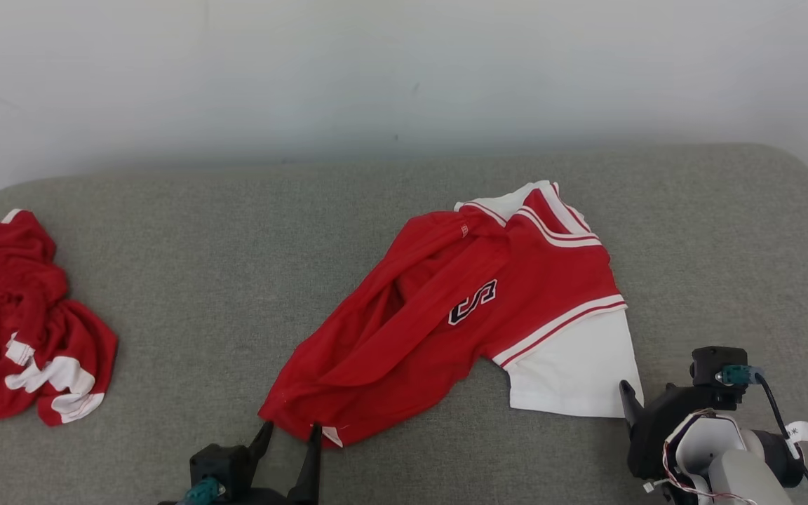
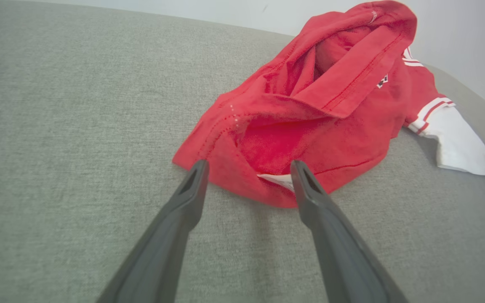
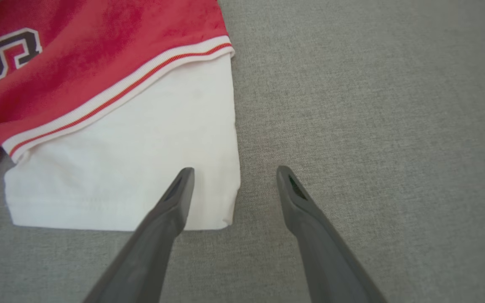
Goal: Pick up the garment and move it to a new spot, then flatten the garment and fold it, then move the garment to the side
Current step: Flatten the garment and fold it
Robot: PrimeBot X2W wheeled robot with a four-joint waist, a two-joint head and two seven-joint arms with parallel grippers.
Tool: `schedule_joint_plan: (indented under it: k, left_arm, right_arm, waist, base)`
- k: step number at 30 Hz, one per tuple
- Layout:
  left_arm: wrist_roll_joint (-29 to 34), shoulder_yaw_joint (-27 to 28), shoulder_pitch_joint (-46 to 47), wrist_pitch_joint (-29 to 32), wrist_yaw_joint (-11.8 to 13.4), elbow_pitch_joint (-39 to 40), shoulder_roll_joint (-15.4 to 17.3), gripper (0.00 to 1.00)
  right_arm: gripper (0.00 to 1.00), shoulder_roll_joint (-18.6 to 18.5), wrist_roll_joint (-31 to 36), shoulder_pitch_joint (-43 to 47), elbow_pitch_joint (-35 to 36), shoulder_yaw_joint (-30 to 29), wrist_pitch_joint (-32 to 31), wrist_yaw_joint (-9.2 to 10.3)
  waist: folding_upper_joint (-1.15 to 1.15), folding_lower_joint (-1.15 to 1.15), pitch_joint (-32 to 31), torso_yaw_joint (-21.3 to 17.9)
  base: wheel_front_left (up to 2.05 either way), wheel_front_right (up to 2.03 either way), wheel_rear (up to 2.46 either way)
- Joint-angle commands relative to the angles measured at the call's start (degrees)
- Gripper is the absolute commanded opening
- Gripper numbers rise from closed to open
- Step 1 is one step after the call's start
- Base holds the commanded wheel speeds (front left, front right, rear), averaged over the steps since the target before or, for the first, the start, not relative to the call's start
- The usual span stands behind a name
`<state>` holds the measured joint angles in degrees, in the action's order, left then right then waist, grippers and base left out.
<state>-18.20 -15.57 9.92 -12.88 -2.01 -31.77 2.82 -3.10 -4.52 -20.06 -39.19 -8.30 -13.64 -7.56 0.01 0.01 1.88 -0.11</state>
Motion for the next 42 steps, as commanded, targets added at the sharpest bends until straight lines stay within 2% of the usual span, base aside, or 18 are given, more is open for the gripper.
schedule_joint_plan:
  k: [1,10,15,21,30,31,32,33,34,35,36,37,42]
  left_arm:
    - [-0.6,-0.1,0.8,-0.3,0.2,-0.3,0.1,1.00]
    - [0.3,0.2,5.5,-1.4,3.1,-2.7,1.3,1.00]
    - [3.4,-2.3,7.0,-1.6,1.8,-3.1,3.9,1.00]
    - [5.9,-5.8,9.6,1.0,-1.5,-3.5,6.8,1.00]
    - [6.5,-7.8,11.3,3.6,-2.4,-1.5,8.2,1.00]
    - [6.4,-7.9,11.1,3.5,-2.4,-1.3,8.2,0.79]
    - [6.3,-8.0,10.9,3.5,-2.3,-1.3,8.2,0.64]
    - [6.2,-8.1,10.6,3.7,-2.2,-1.5,8.1,0.24]
    - [6.2,-8.3,10.6,3.8,-2.2,-1.6,7.9,0.00]
    - [5.9,-8.4,10.5,4.1,-2.2,-1.8,7.7,0.00]
    - [5.9,-8.4,10.4,4.3,-2.0,-2.0,7.6,0.00]
    - [5.5,-8.3,10.3,4.8,-1.6,-2.4,7.5,0.00]
    - [3.3,-7.6,9.3,5.1,-2.0,-2.9,6.9,0.00]
  right_arm:
    - [1.00,0.0,0.3,-0.8,-0.6,-0.1,-0.1,0.15]
    - [1.00,0.4,2.1,-4.4,-10.3,0.1,-0.8,0.13]
    - [1.00,0.7,1.7,-4.6,-13.6,1.0,0.3,0.00]
    - [1.00,0.8,1.3,-4.6,-16.0,2.0,1.1,0.00]
    - [1.00,0.9,0.4,-3.9,-17.8,3.0,1.5,-0.01]
    - [1.00,0.8,0.5,-3.7,-18.0,3.1,1.2,-0.01]
    - [1.00,0.8,0.5,-3.5,-18.2,3.3,0.9,-0.01]
    - [1.00,0.7,0.6,-3.2,-18.5,3.2,0.6,-0.01]
    - [1.00,0.6,0.9,-2.9,-18.8,3.3,0.2,-0.01]
    - [1.00,0.6,1.0,-2.7,-19.1,3.3,-0.2,-0.01]
    - [0.73,0.6,0.9,-2.6,-19.1,3.4,-0.2,-0.01]
    - [0.00,0.6,0.8,-2.5,-19.1,3.4,-0.2,0.00]
    - [0.00,0.3,-0.1,-2.6,-17.2,2.7,1.7,0.14]
  waist:
    - [-0.01,-0.01,1.6,0.6]
    - [-0.01,-0.01,3.5,1.8]
    - [-0.01,-0.01,3.5,1.8]
    - [-0.01,-0.01,3.4,1.4]
    - [-0.01,-0.01,4.9,1.2]
    - [-0.01,-0.01,5.0,1.2]
    - [-0.01,-0.01,5.2,1.2]
    - [-0.01,-0.01,5.3,1.2]
    - [-0.01,-0.01,5.4,1.2]
    - [-0.01,-0.01,5.5,1.2]
    - [-0.01,-0.01,5.5,1.2]
    - [-0.01,-0.01,5.5,1.2]
    - [-0.01,-0.01,4.4,1.0]
  base:
    - [0.00,0.00,0.00]
    - [0.00,0.00,0.00]
    - [0.00,0.00,0.00]
    - [0.00,0.00,0.00]
    - [0.00,0.00,0.00]
    - [0.00,0.00,0.00]
    - [0.00,0.00,0.00]
    - [0.00,0.00,0.00]
    - [0.00,0.00,0.00]
    - [0.00,0.00,0.00]
    - [0.00,0.00,0.00]
    - [0.00,0.00,0.00]
    - [0.00,0.00,0.00]
